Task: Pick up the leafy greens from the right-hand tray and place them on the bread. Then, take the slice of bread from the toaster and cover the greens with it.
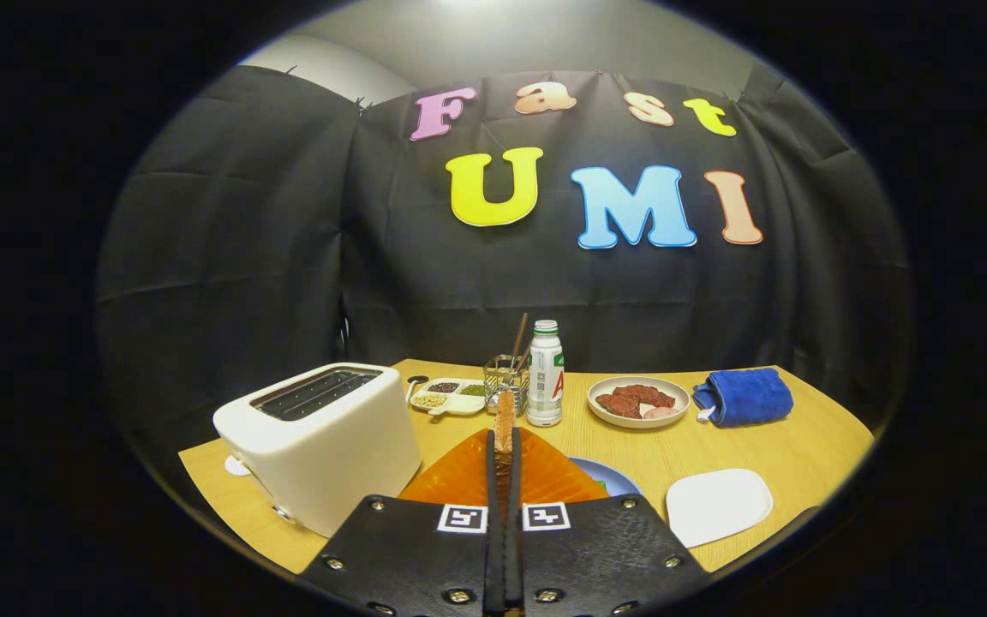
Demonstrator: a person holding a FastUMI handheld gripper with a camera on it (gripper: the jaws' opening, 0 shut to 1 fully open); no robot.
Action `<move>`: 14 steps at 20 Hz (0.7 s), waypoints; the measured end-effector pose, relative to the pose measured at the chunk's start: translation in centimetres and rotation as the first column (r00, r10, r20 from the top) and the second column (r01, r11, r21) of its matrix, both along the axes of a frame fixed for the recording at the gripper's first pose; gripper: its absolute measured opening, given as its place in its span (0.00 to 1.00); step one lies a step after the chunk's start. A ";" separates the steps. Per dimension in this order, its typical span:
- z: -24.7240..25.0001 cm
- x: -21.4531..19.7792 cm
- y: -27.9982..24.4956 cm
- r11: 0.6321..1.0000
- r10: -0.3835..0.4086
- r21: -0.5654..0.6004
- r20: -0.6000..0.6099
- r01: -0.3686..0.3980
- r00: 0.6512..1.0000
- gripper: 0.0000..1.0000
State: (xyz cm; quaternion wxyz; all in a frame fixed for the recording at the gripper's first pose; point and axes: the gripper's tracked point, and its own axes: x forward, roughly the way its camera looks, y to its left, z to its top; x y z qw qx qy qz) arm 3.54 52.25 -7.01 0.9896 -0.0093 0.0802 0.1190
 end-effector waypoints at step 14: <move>-3.6 0.7 0.1 0.999 0.018 0.051 -0.096 -0.013 0.995 0.01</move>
